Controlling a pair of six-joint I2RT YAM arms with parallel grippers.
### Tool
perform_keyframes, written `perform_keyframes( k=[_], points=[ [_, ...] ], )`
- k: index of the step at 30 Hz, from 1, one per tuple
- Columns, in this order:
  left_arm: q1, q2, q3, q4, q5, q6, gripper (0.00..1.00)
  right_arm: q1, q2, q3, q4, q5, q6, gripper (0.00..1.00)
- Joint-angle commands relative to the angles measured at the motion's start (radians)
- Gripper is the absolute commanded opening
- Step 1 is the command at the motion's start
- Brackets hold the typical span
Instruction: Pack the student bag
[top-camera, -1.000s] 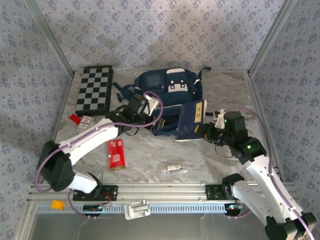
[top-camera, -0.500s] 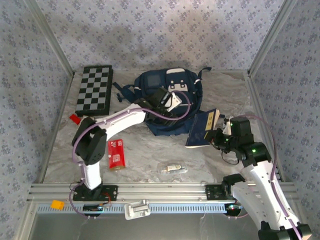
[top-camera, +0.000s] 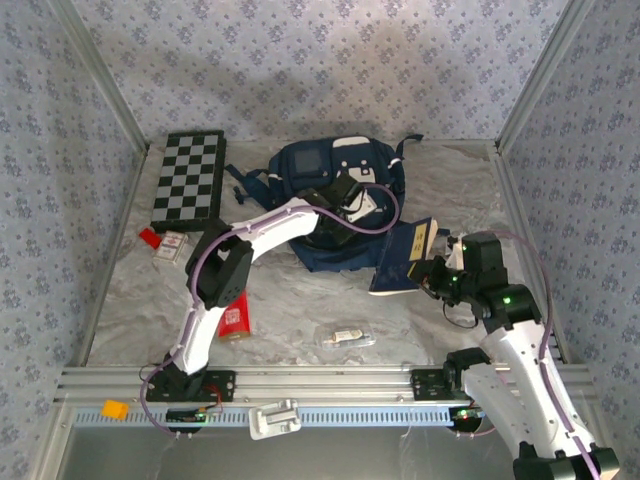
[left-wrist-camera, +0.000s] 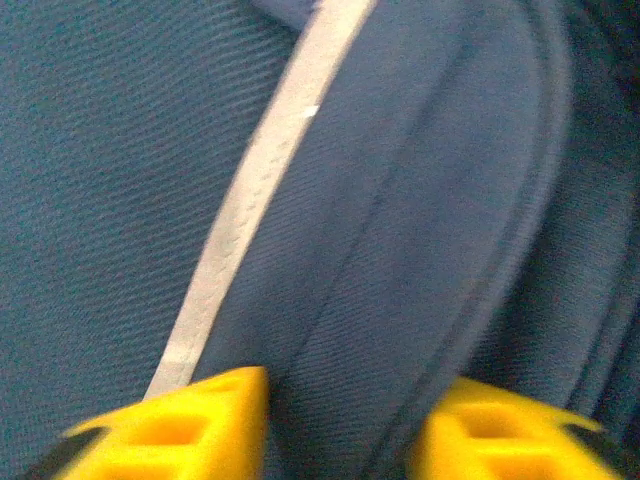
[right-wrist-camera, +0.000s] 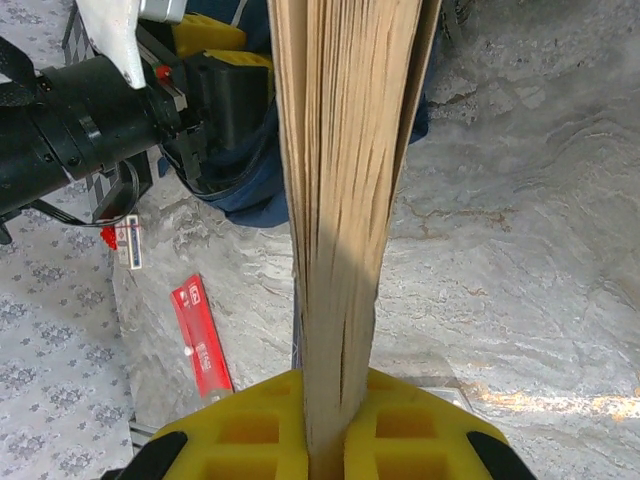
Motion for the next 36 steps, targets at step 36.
perform_keyframes(
  k=[36],
  points=[
    [0.032,-0.228,0.397,-0.231,-0.107,-0.233,0.0,0.187,0.707,0.113,0.901,-0.005,0.086,0.02]
  ],
)
